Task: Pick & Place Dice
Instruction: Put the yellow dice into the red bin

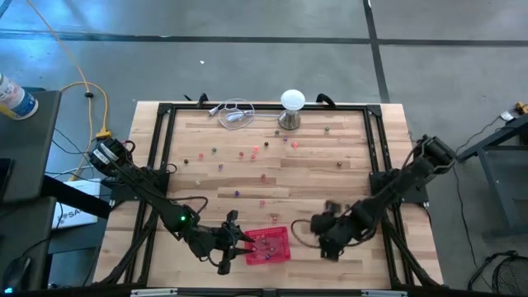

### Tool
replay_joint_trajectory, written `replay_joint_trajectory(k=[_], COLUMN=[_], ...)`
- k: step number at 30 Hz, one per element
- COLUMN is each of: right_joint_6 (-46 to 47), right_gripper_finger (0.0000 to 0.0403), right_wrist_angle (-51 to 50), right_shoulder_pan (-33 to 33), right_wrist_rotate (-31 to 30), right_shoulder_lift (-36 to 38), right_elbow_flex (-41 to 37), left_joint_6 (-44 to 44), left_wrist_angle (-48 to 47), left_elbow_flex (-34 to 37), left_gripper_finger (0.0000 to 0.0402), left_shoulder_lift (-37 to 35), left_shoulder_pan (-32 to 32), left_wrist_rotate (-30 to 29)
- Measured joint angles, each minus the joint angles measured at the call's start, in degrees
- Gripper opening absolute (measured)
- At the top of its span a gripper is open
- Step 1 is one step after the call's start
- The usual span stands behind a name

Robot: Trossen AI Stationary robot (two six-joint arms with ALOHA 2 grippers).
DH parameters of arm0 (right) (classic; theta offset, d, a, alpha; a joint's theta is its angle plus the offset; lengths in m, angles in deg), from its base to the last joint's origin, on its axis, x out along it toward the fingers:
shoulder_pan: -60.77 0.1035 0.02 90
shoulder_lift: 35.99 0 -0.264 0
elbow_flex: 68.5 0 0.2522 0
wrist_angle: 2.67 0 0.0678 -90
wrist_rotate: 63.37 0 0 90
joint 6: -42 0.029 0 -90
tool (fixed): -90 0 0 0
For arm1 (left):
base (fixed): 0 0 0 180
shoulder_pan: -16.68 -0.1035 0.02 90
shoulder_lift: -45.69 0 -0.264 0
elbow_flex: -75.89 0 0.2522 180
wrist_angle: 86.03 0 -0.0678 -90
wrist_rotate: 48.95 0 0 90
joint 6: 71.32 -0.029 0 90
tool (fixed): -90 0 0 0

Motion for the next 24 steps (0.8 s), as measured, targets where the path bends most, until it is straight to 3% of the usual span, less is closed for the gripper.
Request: replay_joint_trajectory(k=[4, 7, 24], right_joint_6=[6.0, 5.0, -7.5], right_gripper_finger=[0.0202, 0.0196, 0.0195], right_wrist_angle=[-14.5, -19.5, -15.8], right_shoulder_pan=[-1.8, -4.3, -17.3], right_wrist_rotate=[2.4, 3.2, 9.1], right_shoulder_lift=[0.1, 0.2, 0.1], right_elbow_flex=[0.0, -0.6, -9.6], left_joint_6=[0.0, 0.0, 1.1], left_wrist_angle=[0.0, 0.0, 0.0], left_elbow_flex=[0.0, 0.0, 0.0], left_gripper_finger=[0.0128, 0.0128, 0.0128], left_shoulder_lift=[0.0, 0.0, 0.0], left_shoulder_pan=[0.0, 0.0, 0.0], left_wrist_rotate=[0.0, 0.0, 0.0])
